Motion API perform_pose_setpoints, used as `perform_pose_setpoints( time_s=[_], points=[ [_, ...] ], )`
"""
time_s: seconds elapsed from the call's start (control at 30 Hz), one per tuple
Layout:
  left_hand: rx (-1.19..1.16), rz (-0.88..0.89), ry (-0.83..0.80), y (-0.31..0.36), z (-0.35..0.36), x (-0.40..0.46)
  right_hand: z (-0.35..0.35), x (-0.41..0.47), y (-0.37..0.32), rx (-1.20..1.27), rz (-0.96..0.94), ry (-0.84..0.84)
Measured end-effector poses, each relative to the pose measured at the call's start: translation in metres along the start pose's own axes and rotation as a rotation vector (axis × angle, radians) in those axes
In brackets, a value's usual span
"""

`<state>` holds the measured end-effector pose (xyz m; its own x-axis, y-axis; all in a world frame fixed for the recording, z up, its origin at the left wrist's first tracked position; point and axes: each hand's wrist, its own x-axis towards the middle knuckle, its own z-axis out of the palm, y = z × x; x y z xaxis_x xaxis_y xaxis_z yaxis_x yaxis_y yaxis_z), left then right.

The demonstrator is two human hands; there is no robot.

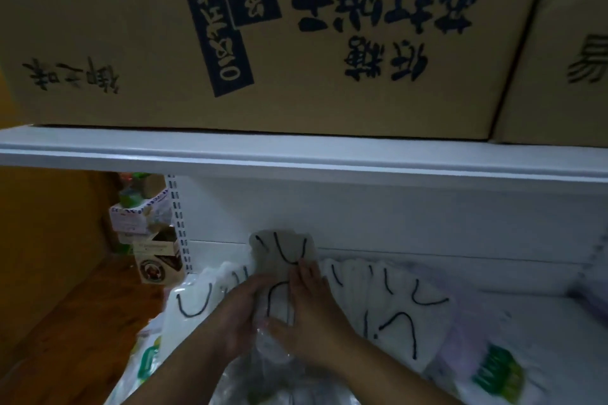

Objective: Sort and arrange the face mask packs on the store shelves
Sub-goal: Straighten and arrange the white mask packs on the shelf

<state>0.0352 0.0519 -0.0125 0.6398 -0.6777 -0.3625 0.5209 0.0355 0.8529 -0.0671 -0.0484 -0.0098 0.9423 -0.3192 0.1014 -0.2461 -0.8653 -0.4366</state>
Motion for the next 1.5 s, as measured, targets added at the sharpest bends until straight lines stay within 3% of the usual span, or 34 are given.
perform_pose_setpoints(
  time_s=[0.2,0.3,0.4,0.7,0.9,1.13,1.5],
  points=[
    [0.023,-0.109,-0.151,-0.012,0.071,0.029,-0.040,-0.052,0.053,0.419,0.312,0.413],
    [0.016,-0.139,-0.169,-0.023,0.112,0.035,-0.056,-0.074,0.076,0.712,0.520,0.388],
    [0.019,-0.160,-0.166,-0.037,0.152,0.032,-0.072,-0.096,0.099,0.901,0.582,0.376],
    [0.082,-0.194,-0.279,-0.095,0.275,0.016,-0.118,-0.192,0.182,0.891,0.639,0.475],
    [0.128,-0.222,-0.345,-0.162,0.399,-0.007,-0.158,-0.283,0.270,0.930,0.689,0.550],
    [0.267,-0.244,-0.475,-0.244,0.550,-0.037,-0.208,-0.406,0.358,0.958,0.854,0.778],
    [0.311,-0.338,-0.744,-0.335,0.711,-0.054,-0.285,-0.528,0.461,0.939,1.098,0.788]
  ],
)
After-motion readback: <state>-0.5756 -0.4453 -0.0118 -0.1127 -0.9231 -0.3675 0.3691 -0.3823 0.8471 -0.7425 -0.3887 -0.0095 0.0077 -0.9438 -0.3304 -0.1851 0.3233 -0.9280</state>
